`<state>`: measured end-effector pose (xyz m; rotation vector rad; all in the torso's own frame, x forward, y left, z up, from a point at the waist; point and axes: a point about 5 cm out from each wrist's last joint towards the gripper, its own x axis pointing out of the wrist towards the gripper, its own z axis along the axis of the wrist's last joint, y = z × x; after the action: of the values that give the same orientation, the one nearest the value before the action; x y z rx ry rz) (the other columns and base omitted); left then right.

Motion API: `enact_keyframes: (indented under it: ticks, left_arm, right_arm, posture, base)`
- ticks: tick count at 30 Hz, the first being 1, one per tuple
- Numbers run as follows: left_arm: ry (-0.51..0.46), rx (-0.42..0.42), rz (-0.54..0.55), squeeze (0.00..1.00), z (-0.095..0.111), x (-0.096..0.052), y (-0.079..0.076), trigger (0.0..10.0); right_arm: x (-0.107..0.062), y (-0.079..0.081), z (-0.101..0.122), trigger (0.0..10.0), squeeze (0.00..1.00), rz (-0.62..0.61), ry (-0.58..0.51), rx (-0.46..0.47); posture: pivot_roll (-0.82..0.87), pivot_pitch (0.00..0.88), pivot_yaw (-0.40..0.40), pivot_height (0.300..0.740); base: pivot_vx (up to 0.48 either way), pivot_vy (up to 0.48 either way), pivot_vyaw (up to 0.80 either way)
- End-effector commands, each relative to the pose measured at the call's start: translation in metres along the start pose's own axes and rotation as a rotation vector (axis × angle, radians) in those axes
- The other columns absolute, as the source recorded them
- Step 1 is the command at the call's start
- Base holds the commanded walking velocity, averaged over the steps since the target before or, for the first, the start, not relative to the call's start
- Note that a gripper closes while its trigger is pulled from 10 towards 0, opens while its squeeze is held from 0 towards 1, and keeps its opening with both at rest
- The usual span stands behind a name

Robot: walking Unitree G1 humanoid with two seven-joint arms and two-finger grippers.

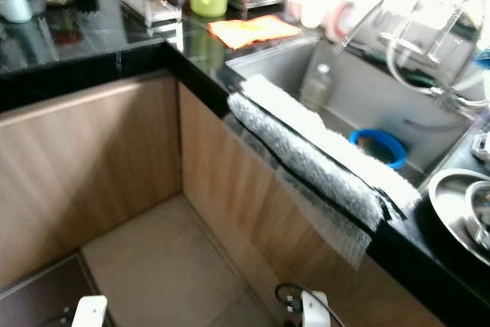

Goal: Kitchen organization

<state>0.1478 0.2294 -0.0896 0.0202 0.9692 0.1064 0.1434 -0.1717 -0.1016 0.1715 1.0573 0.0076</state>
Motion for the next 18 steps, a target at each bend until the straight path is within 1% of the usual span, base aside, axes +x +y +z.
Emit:
enact_keyframes:
  ticks: [1, 14, 17, 18]
  left_arm:
    - [0.008, -0.003, -0.015, 0.00, 0.0004, 0.0010, -0.0049, 10.0]
    - [0.010, -0.015, -0.030, 0.00, -0.0004, 0.0009, -0.0062, 10.0]
    - [0.007, -0.014, -0.031, 0.00, -0.0001, 0.0009, -0.0063, 10.0]
    - [0.004, -0.009, -0.035, 0.00, 0.0003, 0.0009, -0.0065, 10.0]
  right_arm:
    - [-0.0010, -0.0052, -0.0003, 10.0, 0.00, -0.014, 0.005, -0.006]
    - [-0.0013, -0.0048, -0.0030, 10.0, 0.00, -0.013, 0.012, -0.007]
    - [-0.0015, -0.0049, -0.0041, 10.0, 0.00, -0.015, 0.015, -0.006]
    - [-0.0016, -0.0051, -0.0047, 10.0, 0.00, -0.017, 0.016, -0.004]
  posture:
    - [-0.04, 0.013, -0.083, 0.740]
    - [-0.04, 0.004, -0.078, 0.740]
    - [-0.04, 0.002, -0.076, 0.740]
    - [-0.04, 0.002, -0.076, 0.740]
  base:
    - [0.000, 0.000, -0.70]
    - [0.000, 0.000, -0.69]
    - [0.000, 0.277, -0.68]
    - [0.000, 0.000, -0.68]
